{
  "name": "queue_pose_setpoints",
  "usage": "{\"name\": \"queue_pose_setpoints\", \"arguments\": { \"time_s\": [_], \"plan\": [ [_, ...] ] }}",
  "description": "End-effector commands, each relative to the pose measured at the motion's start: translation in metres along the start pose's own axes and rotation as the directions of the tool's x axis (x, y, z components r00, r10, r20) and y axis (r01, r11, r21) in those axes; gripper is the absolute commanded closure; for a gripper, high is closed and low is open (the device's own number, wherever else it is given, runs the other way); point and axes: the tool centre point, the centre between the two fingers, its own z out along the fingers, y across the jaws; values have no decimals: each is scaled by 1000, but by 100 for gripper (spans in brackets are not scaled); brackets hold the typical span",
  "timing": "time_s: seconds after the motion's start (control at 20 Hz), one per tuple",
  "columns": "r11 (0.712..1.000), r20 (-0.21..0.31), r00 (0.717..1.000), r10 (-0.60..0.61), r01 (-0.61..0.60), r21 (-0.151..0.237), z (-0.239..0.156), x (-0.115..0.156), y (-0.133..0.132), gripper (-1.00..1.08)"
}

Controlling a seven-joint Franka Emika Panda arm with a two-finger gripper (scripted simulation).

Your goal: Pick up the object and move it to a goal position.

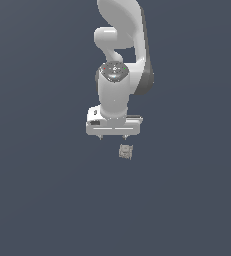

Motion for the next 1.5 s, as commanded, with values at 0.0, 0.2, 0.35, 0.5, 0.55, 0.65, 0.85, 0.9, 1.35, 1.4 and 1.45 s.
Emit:
{"name": "queue_pose_setpoints", "arguments": {
  "time_s": [0.0, 0.2, 0.35, 0.5, 0.55, 0.65, 0.85, 0.9, 1.35, 1.4, 1.45],
  "plan": [
    [1000, 0, 1000, 0, 0, 0, 0, 0, 0, -92],
    [1000, 8, 1000, 10, -10, -9, 2, -2, 9, -92],
    [999, 22, 999, 27, -27, -24, 6, -5, 26, -92],
    [999, 29, 999, 37, -36, -32, 9, -7, 34, -92],
    [999, 29, 999, 38, -37, -33, 9, -8, 34, -92],
    [999, 28, 999, 35, -35, -31, 8, -7, 33, -92],
    [999, 28, 999, 38, -37, -30, 9, -7, 32, -92],
    [999, 27, 999, 41, -40, -30, 10, -7, 30, -92],
    [995, 17, 995, 101, -101, -10, 32, -2, -4, -92],
    [994, 15, 994, 112, -112, -6, 36, -2, -11, -92],
    [992, 14, 992, 124, -124, -3, 40, -2, -17, -92]
  ]
}}
